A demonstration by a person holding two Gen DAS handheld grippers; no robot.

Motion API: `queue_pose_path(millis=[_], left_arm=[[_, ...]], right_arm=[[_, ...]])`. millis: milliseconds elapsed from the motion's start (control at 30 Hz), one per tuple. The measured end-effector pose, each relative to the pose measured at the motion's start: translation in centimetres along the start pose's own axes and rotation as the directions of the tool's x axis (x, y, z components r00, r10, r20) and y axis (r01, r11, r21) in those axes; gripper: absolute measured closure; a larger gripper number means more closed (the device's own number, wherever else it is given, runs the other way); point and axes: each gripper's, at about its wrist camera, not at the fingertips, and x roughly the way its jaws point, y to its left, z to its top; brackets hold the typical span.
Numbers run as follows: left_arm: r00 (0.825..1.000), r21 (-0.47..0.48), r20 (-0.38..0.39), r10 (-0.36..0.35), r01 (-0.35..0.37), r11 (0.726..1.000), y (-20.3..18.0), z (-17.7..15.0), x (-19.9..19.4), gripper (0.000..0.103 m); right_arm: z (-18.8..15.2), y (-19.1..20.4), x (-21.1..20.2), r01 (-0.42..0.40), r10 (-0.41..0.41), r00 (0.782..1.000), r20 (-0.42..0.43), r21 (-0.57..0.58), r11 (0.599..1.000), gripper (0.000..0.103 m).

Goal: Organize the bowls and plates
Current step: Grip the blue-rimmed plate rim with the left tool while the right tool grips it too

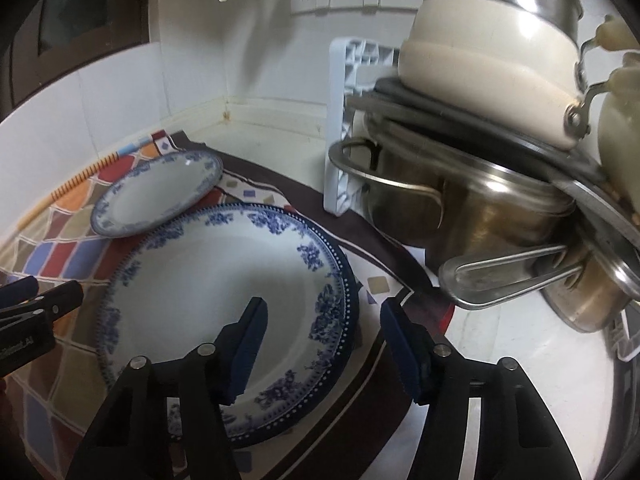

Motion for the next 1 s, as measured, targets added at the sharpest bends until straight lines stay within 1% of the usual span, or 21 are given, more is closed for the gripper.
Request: queue_pose_path(millis=[200, 433, 733, 933, 1000], left_arm=[[0.999, -0.001, -0.033, -0.026, 0.026, 1.0, -0.3, 0.2, 1.9, 0.037], [0.998, -0.006, -0.04, -0.045, 0.045, 0.999, -0.4, 0.5, 2.9, 0.042], [0.996, -0.016, -0.048, -0.08, 0.079, 0.997, -0.7, 0.8, 4.0, 0.048], [0.993, -0.011, -0.053, -0.104, 0.104, 0.995, -1.2, 1.3, 4.7, 0.053], [0.992, -0.01, -0.06, -0.113, 0.113, 0.994, -1.2, 1.5, 5.0, 0.054]], right_arm=[[0.1, -0.1, 1.5, 0.007, -0.007, 1.0, -0.023, -0.002, 1.0, 0.049], [0.1, 0.2, 2.6, 0.009, -0.01, 0.999, -0.048, -0.016, 1.0, 0.054], [0.3, 0.4, 3.7, 0.019, -0.021, 0.998, -0.062, -0.023, 1.0, 0.055], [0.3, 0.2, 4.6, 0.014, -0.015, 0.994, -0.105, -0.008, 1.0, 0.055], [0.4, 0.2, 4.6, 0.013, -0.014, 0.994, -0.105, -0.008, 1.0, 0.055]])
